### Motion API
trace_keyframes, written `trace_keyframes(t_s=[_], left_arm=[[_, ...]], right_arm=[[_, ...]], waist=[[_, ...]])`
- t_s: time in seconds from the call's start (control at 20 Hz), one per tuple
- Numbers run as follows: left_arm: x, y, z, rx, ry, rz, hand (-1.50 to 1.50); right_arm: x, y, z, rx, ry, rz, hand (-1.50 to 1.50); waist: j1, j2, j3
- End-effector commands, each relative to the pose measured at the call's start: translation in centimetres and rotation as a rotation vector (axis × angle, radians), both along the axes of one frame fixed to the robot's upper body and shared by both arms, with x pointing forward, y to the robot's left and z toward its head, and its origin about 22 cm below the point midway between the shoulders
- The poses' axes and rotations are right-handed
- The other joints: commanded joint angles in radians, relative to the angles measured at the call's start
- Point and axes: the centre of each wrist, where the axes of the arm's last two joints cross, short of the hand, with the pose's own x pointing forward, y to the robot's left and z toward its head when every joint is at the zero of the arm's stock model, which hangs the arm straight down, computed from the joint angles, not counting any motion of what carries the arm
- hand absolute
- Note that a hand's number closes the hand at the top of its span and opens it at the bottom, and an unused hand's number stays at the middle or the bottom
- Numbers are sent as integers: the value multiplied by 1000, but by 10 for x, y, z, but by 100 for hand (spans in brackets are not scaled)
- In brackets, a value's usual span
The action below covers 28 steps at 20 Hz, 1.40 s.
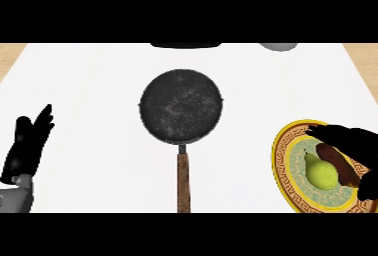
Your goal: Pick the sweet potato from the plate and place it in the pan
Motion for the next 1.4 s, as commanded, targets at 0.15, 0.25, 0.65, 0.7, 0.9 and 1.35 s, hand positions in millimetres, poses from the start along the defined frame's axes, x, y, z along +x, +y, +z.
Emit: trace_keyframes(t_s=[0.15, 0.25, 0.65, 0.7, 0.9, 1.35], left_arm=[[9, 5, 1, -7, 6, -4, 0], [13, -11, 3, 8, 4, 6, 0], [16, 3, 2, 14, 9, 0, 0], [8, 6, -16, -11, 13, 6, 0], [3, -19, -5, -11, 5, -12, 0], [4, 12, -1, -20, 3, -12, 0]], right_arm=[[-9, 25, -7, -47, 3, -14, -150], [6, -3, -13, -47, 24, 22, 150], [10, -22, -7, -53, -162, 96, 150], [5, 9, -32, -42, -154, 98, 150], [67, 15, -14, 20, -191, 82, 150], [112, 7, 13, 213, -267, 33, 150]], waist=[[-5, -1, 0], [-1, 0, 0], [-3, 1, 0], [-3, 0, 0], [15, 3, 1], [14, 3, 0]])
